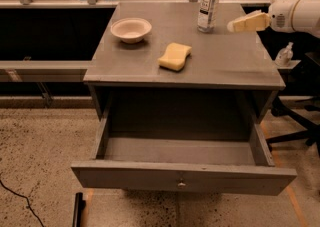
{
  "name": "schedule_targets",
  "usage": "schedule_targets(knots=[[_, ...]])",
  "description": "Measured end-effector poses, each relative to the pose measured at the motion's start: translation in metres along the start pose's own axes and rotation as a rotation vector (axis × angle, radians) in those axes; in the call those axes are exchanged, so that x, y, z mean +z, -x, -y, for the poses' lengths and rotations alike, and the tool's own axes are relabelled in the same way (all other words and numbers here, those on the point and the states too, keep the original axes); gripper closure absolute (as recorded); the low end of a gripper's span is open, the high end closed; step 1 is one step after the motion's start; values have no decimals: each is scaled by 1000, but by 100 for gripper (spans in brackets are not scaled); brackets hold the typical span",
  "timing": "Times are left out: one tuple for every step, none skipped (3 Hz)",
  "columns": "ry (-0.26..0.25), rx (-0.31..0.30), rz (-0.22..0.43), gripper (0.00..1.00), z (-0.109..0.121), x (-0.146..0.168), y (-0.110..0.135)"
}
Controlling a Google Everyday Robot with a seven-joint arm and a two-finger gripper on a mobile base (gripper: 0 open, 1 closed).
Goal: Place blue plastic bottle into top drawer
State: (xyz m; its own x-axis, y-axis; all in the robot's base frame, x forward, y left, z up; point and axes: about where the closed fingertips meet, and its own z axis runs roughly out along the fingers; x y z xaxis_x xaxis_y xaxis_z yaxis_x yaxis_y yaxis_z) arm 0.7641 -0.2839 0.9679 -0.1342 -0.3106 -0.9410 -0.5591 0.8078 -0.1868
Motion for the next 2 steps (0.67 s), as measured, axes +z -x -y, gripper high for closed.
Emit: schedule_targets(knots=[[-43,57,55,0,26,49,22],[-46,58,49,0,25,51,22]])
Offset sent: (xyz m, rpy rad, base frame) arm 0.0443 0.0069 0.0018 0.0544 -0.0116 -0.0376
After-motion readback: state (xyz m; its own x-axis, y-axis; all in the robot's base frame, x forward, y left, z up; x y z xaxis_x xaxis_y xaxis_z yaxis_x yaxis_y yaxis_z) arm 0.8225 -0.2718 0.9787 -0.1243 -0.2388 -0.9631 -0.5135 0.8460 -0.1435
